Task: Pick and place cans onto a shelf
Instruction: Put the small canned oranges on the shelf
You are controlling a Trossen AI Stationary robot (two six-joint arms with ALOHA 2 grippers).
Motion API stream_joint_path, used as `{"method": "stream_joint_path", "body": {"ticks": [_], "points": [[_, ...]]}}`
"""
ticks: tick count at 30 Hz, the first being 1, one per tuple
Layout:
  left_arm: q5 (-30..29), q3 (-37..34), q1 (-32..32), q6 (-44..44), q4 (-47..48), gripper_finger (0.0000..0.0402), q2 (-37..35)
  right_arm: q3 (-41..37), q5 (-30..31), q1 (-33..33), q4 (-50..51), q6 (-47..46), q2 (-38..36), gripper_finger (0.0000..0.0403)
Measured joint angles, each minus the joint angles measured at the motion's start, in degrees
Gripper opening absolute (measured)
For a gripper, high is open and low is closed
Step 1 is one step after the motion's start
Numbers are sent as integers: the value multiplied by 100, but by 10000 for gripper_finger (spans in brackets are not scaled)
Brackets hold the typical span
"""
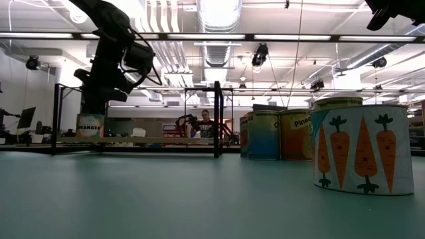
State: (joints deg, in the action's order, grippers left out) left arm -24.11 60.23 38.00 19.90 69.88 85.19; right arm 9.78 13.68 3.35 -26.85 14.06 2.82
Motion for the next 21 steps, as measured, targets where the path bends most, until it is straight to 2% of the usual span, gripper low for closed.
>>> {"method": "stream_joint_path", "body": {"ticks": [21], "points": [[-249, 156, -30, 207, 340, 0, -22, 0, -3, 1, -2, 0, 1, 9]]}}
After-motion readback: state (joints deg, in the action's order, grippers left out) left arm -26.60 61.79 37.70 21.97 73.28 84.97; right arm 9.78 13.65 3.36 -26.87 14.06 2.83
